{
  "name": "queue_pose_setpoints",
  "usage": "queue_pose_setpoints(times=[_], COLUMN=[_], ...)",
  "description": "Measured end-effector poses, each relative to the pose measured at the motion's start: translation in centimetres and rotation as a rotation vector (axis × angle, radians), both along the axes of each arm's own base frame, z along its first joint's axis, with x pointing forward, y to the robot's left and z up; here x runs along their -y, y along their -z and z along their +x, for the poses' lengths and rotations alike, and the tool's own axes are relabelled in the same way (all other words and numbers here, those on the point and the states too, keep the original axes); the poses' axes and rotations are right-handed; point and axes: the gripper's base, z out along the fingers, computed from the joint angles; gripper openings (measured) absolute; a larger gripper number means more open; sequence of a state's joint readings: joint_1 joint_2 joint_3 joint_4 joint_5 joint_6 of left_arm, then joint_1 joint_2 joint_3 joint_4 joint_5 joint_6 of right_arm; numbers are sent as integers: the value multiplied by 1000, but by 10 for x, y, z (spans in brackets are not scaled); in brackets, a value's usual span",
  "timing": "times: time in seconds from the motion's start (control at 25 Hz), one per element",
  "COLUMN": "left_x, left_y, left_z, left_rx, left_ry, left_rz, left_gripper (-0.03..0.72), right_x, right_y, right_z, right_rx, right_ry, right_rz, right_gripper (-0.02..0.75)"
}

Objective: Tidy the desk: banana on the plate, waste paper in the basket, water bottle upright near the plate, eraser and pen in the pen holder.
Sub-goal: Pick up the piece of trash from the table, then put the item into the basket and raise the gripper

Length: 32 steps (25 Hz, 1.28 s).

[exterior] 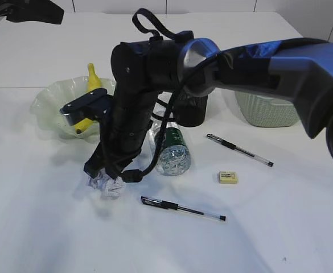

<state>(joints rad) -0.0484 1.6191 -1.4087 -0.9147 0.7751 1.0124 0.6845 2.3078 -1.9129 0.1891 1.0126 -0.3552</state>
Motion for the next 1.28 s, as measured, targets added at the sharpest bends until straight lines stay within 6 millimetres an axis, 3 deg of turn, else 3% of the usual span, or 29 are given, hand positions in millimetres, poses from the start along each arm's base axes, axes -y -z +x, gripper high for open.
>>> queue_pose_setpoints(times=[0.44, 0.8, 1.28], left_x=[0, 0, 1], left_y=[0, 0, 0], left_z=[0, 0, 0], left_rx=[-2, -3, -11], left_ry=[1, 0, -2], left_rz=[-4, -6, -13], left_gripper=[317, 316, 316], right_x=[-6, -10, -3], right_y=[-32, -72, -93], right_z=[6, 15, 25], right_rx=[18, 100, 204], right_ry=[15, 63, 163], right_rz=[33, 83, 47], right_gripper=[15, 15, 15])
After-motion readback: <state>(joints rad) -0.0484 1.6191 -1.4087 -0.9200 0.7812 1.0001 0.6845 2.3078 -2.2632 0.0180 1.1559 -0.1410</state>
